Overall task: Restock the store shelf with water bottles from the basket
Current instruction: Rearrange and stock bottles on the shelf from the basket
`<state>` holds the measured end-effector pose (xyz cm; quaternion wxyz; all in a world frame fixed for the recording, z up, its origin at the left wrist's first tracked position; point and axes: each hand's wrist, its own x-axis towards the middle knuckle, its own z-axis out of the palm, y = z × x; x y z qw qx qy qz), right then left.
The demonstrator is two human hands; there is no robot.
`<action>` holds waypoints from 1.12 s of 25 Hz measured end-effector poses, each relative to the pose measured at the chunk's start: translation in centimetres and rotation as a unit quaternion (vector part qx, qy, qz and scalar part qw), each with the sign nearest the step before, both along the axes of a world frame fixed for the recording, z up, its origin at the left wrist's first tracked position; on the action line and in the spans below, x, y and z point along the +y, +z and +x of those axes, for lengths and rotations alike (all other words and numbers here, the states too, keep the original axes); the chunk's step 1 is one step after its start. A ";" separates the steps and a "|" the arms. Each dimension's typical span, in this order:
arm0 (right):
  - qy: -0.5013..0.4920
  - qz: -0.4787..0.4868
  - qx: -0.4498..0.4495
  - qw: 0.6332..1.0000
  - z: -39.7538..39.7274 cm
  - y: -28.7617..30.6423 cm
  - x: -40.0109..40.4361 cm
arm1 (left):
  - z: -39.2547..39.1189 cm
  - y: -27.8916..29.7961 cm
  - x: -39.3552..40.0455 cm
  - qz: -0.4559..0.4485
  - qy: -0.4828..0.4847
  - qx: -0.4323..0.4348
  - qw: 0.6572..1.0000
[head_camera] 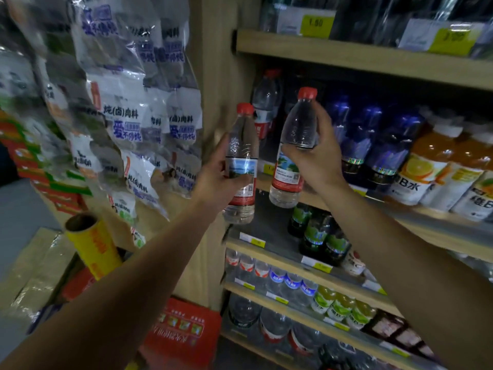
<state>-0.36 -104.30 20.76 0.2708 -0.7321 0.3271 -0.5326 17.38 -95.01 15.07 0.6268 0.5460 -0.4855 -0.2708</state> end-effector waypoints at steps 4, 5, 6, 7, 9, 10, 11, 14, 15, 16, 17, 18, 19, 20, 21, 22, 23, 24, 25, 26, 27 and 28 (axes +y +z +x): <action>0.021 -0.036 -0.016 0.999 1.4 1.5 -4.1 | 0.0 0.4 -2.6 0.005 0.033 -0.019 0.999; 0.019 -0.049 -0.016 0.999 1.8 1.7 -4.9 | 0.0 0.3 -2.8 0.007 0.042 -0.026 0.999; 0.012 -0.061 -0.011 0.998 2.2 1.7 -5.7 | -0.1 0.1 -3.1 0.006 0.050 -0.031 0.998; 0.007 -0.069 -0.006 0.998 2.6 1.6 -6.3 | -0.1 -0.2 -3.2 0.004 0.058 -0.029 0.998; 0.011 -0.078 -0.009 0.997 3.6 1.1 -7.4 | 0.1 -0.8 -3.4 0.002 0.069 -0.024 0.997; 0.016 -0.079 -0.014 0.997 4.0 1.0 -7.8 | 0.2 -1.0 -3.5 0.003 0.073 -0.028 0.997; 0.022 -0.079 -0.019 0.996 4.4 1.1 -8.1 | 0.3 -1.2 -3.6 0.002 0.075 -0.031 0.997; 0.019 -0.090 -0.047 0.995 5.5 1.9 -9.1 | 0.4 -1.6 -3.8 -0.005 0.088 -0.023 0.996; 0.009 -0.099 -0.051 0.994 5.9 2.1 -9.4 | 0.5 -1.7 -4.0 -0.007 0.094 -0.018 0.995; -0.005 -0.111 -0.050 0.993 6.3 2.1 -9.7 | 0.5 -1.8 -4.3 -0.005 0.097 -0.017 0.995; -0.017 -0.121 -0.044 0.992 6.7 1.9 -9.9 | 0.5 -1.9 -4.6 -0.007 0.094 -0.015 0.995; -0.028 -0.128 -0.037 0.991 7.0 1.4 -10.0 | 0.5 -2.0 -4.8 -0.013 0.091 -0.015 0.996; -0.037 -0.133 -0.028 0.990 7.3 0.7 -10.0 | 0.6 -2.1 -5.0 -0.021 0.088 -0.017 0.996; -0.043 -0.134 -0.015 0.990 7.4 -0.1 -10.2 | 0.5 -2.1 -5.2 -0.027 0.087 -0.020 0.996; -0.045 -0.129 -0.002 0.991 7.4 -0.9 -10.2 | 0.5 -2.1 -5.3 -0.032 0.086 -0.023 0.996; -0.047 -0.119 0.007 0.992 7.4 -1.5 -10.4 | 0.6 -2.0 -5.5 -0.036 0.080 -0.027 0.996; -0.051 -0.102 0.010 0.993 7.3 -2.0 -10.5 | 0.6 -2.0 -5.7 -0.040 0.072 -0.028 0.996; -0.054 -0.084 0.009 0.995 7.3 -2.2 -10.6 | 0.7 -2.0 -5.9 -0.039 0.066 -0.030 0.997; -0.056 -0.072 0.012 0.996 7.2 -2.4 -10.7 | 0.7 -2.0 -6.0 -0.037 0.062 -0.032 0.997; -0.057 -0.070 0.021 0.996 7.1 -2.5 -10.8 | 0.6 -1.9 -6.1 -0.034 0.061 -0.035 0.997; -0.058 -0.075 0.034 0.995 7.0 -2.6 -10.9 | 0.5 -1.9 -6.3 -0.034 0.058 -0.036 0.997; -0.058 -0.082 0.046 0.994 6.8 -2.6 -10.9 | 0.5 -2.0 -6.5 -0.036 0.056 -0.036 0.997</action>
